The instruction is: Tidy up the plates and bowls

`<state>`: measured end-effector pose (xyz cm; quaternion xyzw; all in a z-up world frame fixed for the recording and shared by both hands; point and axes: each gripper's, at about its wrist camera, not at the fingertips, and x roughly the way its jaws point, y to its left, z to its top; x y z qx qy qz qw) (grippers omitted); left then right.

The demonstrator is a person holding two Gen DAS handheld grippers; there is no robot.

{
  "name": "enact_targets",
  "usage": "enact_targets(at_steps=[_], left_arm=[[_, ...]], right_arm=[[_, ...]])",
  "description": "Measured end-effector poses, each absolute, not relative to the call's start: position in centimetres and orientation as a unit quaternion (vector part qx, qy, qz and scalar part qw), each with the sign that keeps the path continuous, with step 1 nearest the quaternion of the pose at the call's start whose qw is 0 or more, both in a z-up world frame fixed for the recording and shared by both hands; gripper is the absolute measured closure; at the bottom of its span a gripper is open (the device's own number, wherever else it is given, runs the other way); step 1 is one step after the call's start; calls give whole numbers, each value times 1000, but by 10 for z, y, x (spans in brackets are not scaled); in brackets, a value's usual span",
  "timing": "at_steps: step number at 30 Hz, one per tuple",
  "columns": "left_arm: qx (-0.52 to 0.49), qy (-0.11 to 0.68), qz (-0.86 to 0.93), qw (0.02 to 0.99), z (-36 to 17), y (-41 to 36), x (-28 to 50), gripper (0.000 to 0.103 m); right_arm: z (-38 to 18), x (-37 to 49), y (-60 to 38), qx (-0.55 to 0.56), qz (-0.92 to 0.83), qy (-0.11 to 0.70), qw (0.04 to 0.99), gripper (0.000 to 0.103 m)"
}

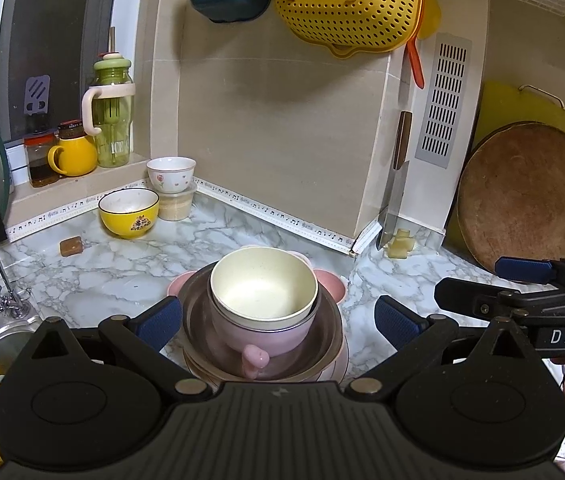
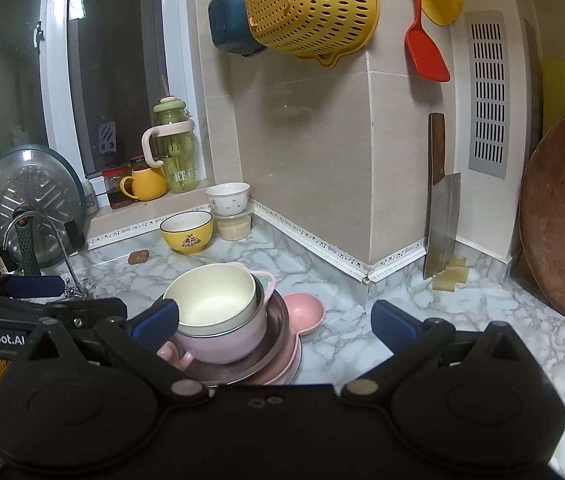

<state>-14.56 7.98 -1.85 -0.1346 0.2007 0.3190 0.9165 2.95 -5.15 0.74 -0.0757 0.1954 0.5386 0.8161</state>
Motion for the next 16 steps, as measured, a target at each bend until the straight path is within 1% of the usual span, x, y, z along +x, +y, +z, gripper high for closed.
enact_targets(at_steps=[16], left_arm=[[-158, 211, 320, 910, -27, 92, -139, 0]], right_arm=[[2, 38, -41, -78, 545, 209, 808, 0]])
